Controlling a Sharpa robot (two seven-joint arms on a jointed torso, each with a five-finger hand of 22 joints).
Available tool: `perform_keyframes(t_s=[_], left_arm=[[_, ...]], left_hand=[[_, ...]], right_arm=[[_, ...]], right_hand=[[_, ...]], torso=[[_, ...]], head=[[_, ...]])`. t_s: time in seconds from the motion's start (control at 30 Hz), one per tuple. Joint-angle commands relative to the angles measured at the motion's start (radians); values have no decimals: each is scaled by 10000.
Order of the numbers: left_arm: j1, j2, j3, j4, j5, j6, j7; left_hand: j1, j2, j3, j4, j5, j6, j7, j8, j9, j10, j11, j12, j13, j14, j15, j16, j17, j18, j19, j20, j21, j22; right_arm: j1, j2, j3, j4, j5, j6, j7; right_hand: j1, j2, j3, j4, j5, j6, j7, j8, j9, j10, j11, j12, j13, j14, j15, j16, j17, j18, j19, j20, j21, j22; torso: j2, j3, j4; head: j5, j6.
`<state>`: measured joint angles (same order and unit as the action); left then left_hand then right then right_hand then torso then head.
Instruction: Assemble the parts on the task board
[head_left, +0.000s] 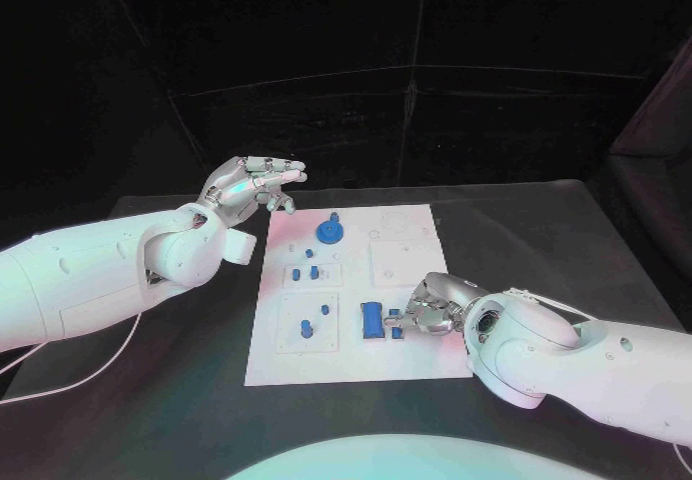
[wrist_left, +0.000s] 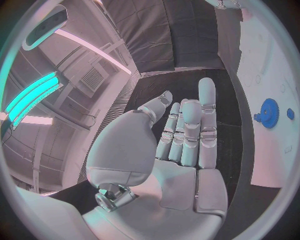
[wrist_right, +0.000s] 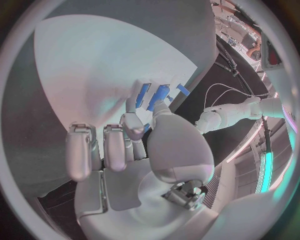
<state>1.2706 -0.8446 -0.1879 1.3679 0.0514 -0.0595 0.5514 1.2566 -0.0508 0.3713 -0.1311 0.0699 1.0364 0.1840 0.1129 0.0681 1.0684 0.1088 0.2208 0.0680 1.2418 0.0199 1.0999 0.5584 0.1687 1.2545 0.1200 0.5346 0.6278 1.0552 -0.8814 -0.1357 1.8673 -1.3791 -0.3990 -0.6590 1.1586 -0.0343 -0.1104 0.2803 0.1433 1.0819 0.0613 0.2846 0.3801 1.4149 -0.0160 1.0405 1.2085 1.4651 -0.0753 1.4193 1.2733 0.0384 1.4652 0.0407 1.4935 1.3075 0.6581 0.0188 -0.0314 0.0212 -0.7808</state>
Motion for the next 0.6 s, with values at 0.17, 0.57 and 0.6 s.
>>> perform_keyframes(t_s=[0.17,0.57,0.6], left_arm=[[15,-4,8,-1,34,88,70],[12,210,6,-422,381,-15,169],[11,256,6,-503,429,-34,189]], left_hand=[[-4,84,-64,8,-33,5,-39,57,-1,49,4,45,1,-46,10,-25,-11,139,25,-24,-34,-13],[-55,57,-186,9,-35,12,-53,71,-5,38,2,87,-6,-366,16,-373,-582,133,-87,-19,-158,-94],[-69,42,-242,2,-30,12,-53,74,-9,0,25,82,-18,-789,39,-808,-969,117,-380,6,-373,-206]], right_arm=[[23,-531,6,13,1274,-685,2482],[726,-248,21,-2506,9298,-172,9268],[777,-100,24,-2860,9785,-13,9620]], right_hand=[[1213,103,-148,-370,616,-730,271,-344,-83,-591,244,-1322,-812,323,160,-633,-937,106,-316,98,-578,991],[4071,484,586,-1284,415,-1405,1197,-1464,-781,-3331,1208,-8625,-7068,-3627,1285,-9242,-8804,1318,-6212,939,-8532,-6120],[4169,465,635,-1244,400,-1358,1241,-1599,-912,-3362,1299,-9037,-7677,-3962,1471,-10039,-9273,1285,-6408,1129,-9149,-6559]], torso=[[-37,0,-21],[-298,-111,-62],[-345,-122,-75]], head=[[18,76],[-207,819],[-207,874]])
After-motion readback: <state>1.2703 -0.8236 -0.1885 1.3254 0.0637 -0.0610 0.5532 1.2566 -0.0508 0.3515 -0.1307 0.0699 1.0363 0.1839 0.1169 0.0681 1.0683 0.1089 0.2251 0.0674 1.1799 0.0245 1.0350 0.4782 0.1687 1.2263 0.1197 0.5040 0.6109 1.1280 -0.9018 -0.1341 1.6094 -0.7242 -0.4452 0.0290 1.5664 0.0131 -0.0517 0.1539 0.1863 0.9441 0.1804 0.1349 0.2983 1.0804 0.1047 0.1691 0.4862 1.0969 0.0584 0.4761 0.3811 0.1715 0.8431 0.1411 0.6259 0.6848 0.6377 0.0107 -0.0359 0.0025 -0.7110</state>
